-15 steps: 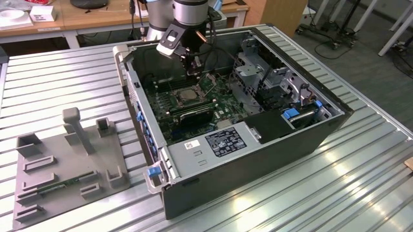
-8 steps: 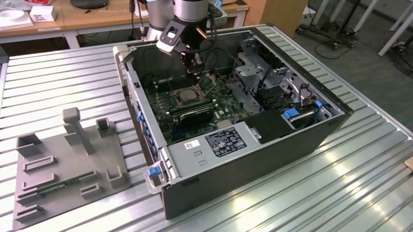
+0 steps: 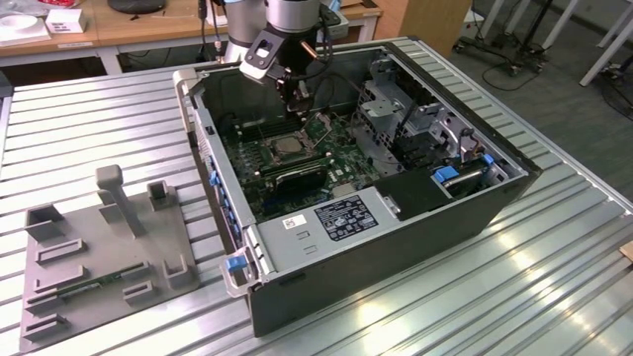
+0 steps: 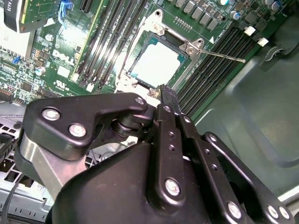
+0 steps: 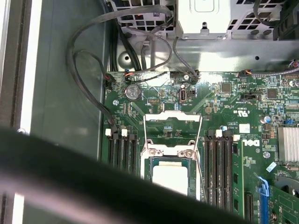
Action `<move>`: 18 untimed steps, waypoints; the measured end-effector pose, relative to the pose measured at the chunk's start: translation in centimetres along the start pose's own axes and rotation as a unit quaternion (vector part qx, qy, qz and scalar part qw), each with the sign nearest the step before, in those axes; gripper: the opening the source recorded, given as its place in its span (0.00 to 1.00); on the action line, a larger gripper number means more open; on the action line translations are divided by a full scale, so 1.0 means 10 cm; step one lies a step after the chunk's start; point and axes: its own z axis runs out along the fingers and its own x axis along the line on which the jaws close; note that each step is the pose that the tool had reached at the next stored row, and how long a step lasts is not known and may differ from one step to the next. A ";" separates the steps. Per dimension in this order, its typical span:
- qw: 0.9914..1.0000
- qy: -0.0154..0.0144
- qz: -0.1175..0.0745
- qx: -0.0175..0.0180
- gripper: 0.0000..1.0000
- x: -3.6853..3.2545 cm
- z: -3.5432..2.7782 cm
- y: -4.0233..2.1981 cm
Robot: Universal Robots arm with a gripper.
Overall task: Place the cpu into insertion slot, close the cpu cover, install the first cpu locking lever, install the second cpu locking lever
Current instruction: 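Close the cpu cover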
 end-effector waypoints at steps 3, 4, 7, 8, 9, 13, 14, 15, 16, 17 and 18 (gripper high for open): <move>1.000 0.000 0.000 0.000 0.11 0.000 0.000 0.002; 1.000 0.000 0.000 0.000 0.11 0.000 -0.001 0.002; 1.000 0.000 0.000 0.000 0.11 0.000 0.000 0.003; 1.000 0.000 0.000 0.000 0.11 0.000 0.000 0.008; 1.000 0.000 0.000 0.000 0.11 0.000 0.000 0.018; 1.000 0.000 0.000 0.000 0.11 -0.001 0.006 0.108; 1.000 0.000 0.000 0.000 0.11 -0.001 0.008 0.134; 1.000 0.000 0.000 0.000 0.11 -0.001 0.009 0.159; 1.000 0.000 0.000 0.000 0.11 -0.001 0.011 0.184; 1.000 0.000 0.000 0.000 0.11 -0.001 0.012 0.213; 1.000 0.000 0.000 0.000 0.11 -0.001 0.015 0.243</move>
